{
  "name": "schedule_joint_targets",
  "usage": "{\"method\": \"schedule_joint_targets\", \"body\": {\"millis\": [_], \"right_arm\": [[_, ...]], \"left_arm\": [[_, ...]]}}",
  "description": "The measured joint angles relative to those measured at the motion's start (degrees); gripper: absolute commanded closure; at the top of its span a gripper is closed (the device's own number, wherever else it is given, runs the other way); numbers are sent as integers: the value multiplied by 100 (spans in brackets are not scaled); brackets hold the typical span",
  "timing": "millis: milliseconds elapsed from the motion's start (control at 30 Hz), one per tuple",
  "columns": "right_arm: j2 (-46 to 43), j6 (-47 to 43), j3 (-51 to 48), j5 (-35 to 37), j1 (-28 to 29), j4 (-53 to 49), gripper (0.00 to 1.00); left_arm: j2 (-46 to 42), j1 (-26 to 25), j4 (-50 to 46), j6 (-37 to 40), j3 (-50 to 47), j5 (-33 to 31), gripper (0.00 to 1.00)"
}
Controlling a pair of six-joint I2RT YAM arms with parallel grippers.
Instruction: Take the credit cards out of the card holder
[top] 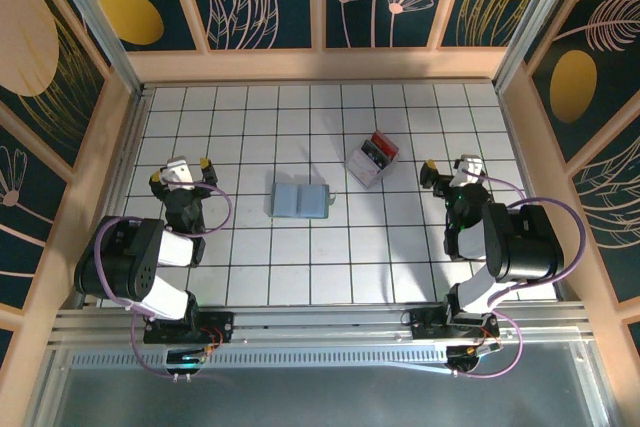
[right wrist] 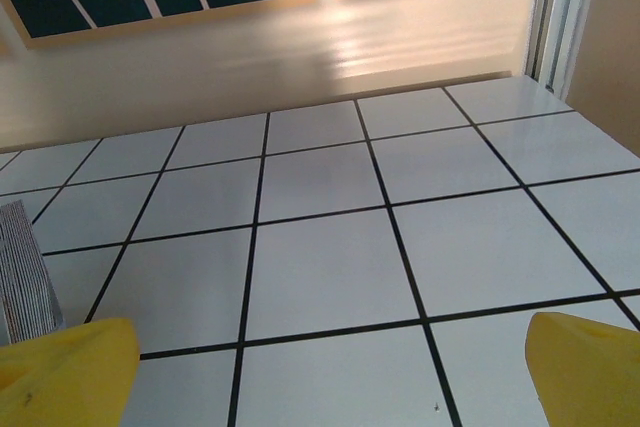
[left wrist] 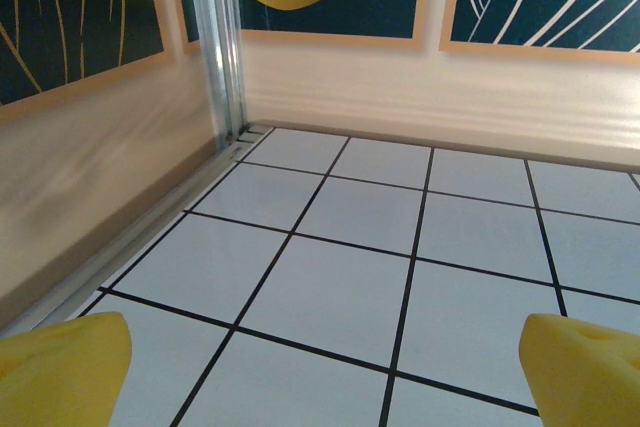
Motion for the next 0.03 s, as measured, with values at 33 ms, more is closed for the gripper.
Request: {"method": "schedule_joint_targets", "body": {"millis": [33], "right_arm": [[0, 0, 0, -15, 0, -2, 1]], "left_arm": [[0, 0, 0, 0, 0, 0, 1]]}}
